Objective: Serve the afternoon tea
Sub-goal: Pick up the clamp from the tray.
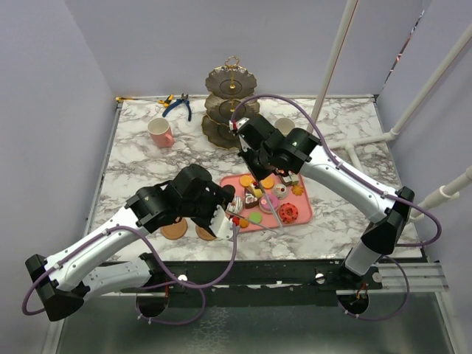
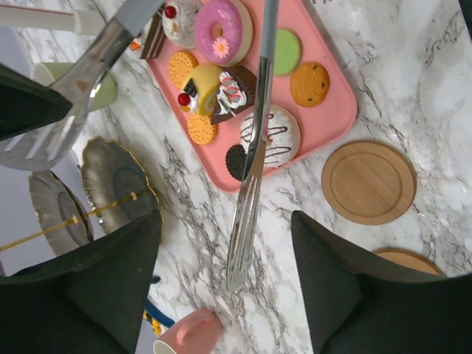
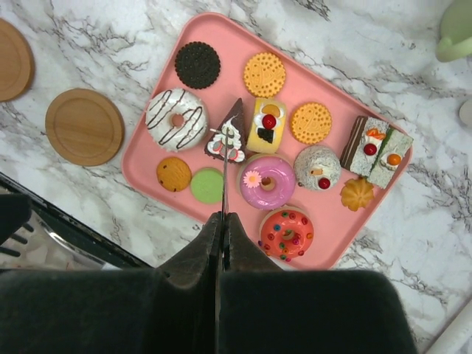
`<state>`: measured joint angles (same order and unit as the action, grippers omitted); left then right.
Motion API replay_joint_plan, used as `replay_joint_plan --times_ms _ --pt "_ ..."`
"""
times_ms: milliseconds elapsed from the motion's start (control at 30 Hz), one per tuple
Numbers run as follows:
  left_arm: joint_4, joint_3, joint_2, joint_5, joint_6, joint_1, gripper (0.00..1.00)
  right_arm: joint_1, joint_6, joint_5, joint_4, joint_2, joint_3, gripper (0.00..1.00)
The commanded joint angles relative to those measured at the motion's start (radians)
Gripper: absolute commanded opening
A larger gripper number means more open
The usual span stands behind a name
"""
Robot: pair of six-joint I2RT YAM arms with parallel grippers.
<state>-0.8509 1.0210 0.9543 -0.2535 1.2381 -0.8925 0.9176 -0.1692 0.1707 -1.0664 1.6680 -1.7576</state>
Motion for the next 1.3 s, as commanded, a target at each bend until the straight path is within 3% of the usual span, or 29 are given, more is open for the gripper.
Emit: replay_joint_plan --times_ms 0,133,333,433,467,533,600,833,1033,1267 --pt "-0.068 0.037 0.030 0.062 0.041 -0.019 0.68 0.027 0.040 -0.009 -0.077 0.028 -0.084 0.01" --pt "-0.080 0.036 0.053 0.068 0.061 -0.025 0.54 0.057 0.050 0.008 -0.107 0.060 -0.144 0.00" --pt "-0.067 0.040 0.075 0.071 0.025 -0.038 0.12 0.078 0.053 0.026 -0.111 0.074 -0.158 0.01" --pt "-0.039 0.025 0.060 0.060 -0.025 -0.039 0.02 0.078 0.053 0.026 -0.089 0.056 -0.146 0.01" --pt "-0.023 0.018 0.055 0.047 -0.064 -0.039 0.00 0.078 0.053 0.028 -0.077 0.045 -0.139 0.07" --pt "0.006 0.000 0.040 0.015 -0.141 -0.039 0.00 0.078 0.057 0.025 -0.039 0.013 -0.127 0.24" --pt "0.048 -0.020 0.019 -0.021 -0.257 -0.040 0.00 0.077 0.063 0.020 0.001 -0.030 -0.113 0.53" --pt "0.326 -0.105 -0.063 -0.093 -0.709 -0.039 0.00 0.076 0.092 -0.007 0.148 -0.224 -0.052 0.99" --pt "0.582 -0.164 -0.138 -0.003 -1.100 -0.024 0.00 0.076 0.076 -0.091 0.284 -0.442 0.010 1.00" --pt "0.725 -0.070 -0.116 0.055 -1.352 0.062 0.00 0.076 0.013 -0.322 0.429 -0.624 0.156 1.00"
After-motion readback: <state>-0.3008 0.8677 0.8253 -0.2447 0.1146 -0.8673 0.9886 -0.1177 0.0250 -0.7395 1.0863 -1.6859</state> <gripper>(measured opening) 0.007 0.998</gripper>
